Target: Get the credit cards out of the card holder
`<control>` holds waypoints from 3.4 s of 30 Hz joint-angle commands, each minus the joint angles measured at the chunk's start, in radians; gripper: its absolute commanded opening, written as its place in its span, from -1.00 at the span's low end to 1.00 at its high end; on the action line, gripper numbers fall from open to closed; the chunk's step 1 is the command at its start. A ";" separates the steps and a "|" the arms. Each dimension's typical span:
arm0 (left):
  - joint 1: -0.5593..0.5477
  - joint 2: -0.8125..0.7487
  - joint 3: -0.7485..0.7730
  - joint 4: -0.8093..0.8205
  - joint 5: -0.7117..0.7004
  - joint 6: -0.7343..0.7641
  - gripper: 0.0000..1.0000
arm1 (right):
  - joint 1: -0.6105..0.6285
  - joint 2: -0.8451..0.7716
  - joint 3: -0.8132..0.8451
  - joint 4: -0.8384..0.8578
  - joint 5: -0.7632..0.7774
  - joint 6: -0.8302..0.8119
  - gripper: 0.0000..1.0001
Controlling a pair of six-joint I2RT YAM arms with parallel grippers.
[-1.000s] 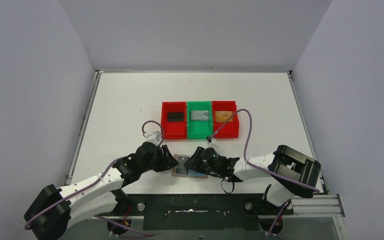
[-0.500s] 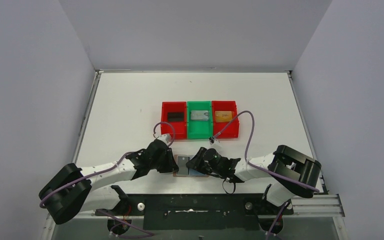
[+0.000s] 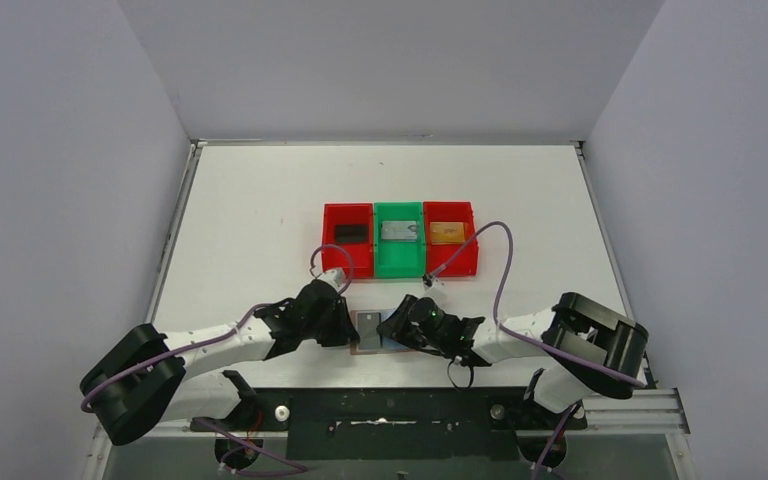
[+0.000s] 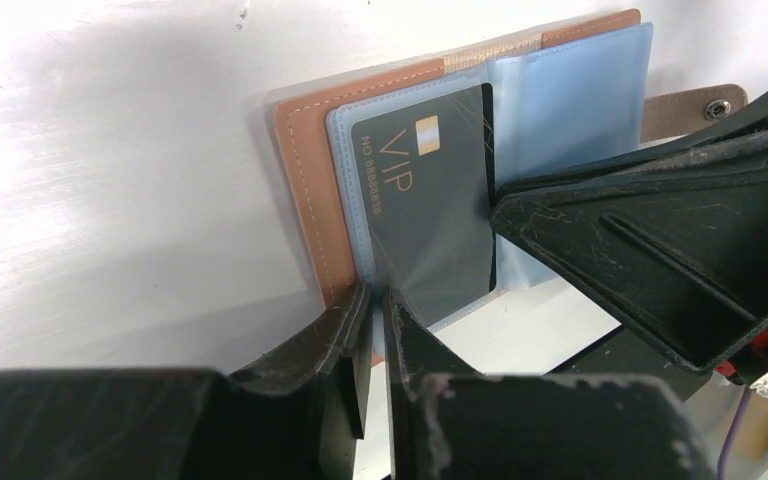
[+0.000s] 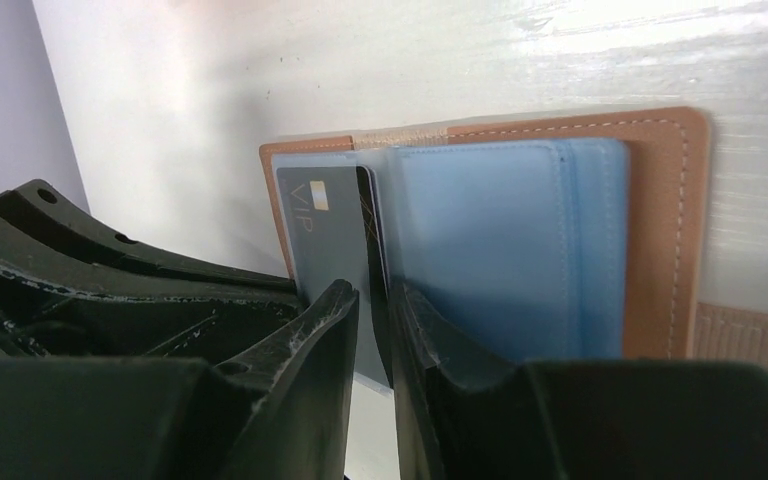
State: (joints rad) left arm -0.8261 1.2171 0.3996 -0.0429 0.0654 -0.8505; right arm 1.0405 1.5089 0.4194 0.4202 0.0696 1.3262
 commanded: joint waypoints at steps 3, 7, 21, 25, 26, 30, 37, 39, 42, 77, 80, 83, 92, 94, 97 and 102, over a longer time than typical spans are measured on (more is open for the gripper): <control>-0.015 -0.001 0.071 -0.023 -0.042 0.015 -0.50 | 0.005 -0.060 0.067 -0.220 0.101 -0.070 -0.55; -0.016 0.000 0.126 -0.069 -0.093 0.032 -0.28 | 0.005 -0.075 0.074 -0.223 0.094 -0.087 -0.54; -0.058 0.019 0.096 -0.044 -0.121 0.033 -0.33 | -0.017 -0.054 0.122 -0.252 0.026 -0.099 -0.53; -0.059 0.012 0.082 -0.043 -0.123 0.047 -0.42 | -0.013 -0.050 0.115 -0.242 0.017 -0.093 -0.53; -0.058 0.017 0.086 -0.049 -0.121 0.057 -0.43 | -0.013 -0.049 0.111 -0.238 0.016 -0.087 -0.53; -0.058 0.029 0.094 -0.068 -0.131 0.070 -0.46 | -0.015 -0.056 0.102 -0.226 0.015 -0.085 -0.52; -0.058 0.041 0.088 -0.054 -0.119 0.068 -0.66 | -0.018 -0.053 0.102 -0.219 0.018 -0.101 -0.49; -0.058 0.052 0.090 -0.063 -0.118 0.068 -0.72 | -0.020 -0.045 0.101 -0.199 0.010 -0.107 -0.48; -0.058 0.056 0.082 -0.063 -0.122 0.064 -0.80 | -0.024 -0.032 0.106 -0.185 -0.003 -0.116 -0.47; -0.058 0.090 0.068 -0.074 -0.153 0.042 -1.00 | -0.071 -0.069 -0.041 0.105 -0.143 -0.111 -1.00; -0.059 0.090 0.069 -0.077 -0.152 0.042 -1.00 | -0.084 -0.058 -0.056 0.127 -0.154 -0.091 -1.00; -0.058 0.086 0.068 -0.089 -0.162 0.042 -1.00 | -0.090 -0.060 -0.071 0.123 -0.145 -0.083 -1.00; -0.059 0.055 0.050 -0.099 -0.180 0.031 -1.00 | -0.111 -0.064 -0.100 0.099 -0.162 -0.074 -1.00; -0.058 0.050 0.057 -0.100 -0.182 0.030 -1.00 | -0.112 -0.061 -0.099 0.099 -0.169 -0.075 -1.00; -0.058 0.023 0.068 -0.087 -0.181 0.031 -0.84 | -0.113 -0.054 -0.099 0.099 -0.167 -0.070 -1.00; -0.058 -0.020 0.122 -0.067 -0.176 0.051 -0.27 | -0.112 -0.042 -0.089 0.074 -0.156 -0.061 -1.00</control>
State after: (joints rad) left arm -0.8829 1.2442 0.4702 -0.1188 -0.0937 -0.8227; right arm 0.9348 1.4528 0.3305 0.5049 -0.0963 1.2655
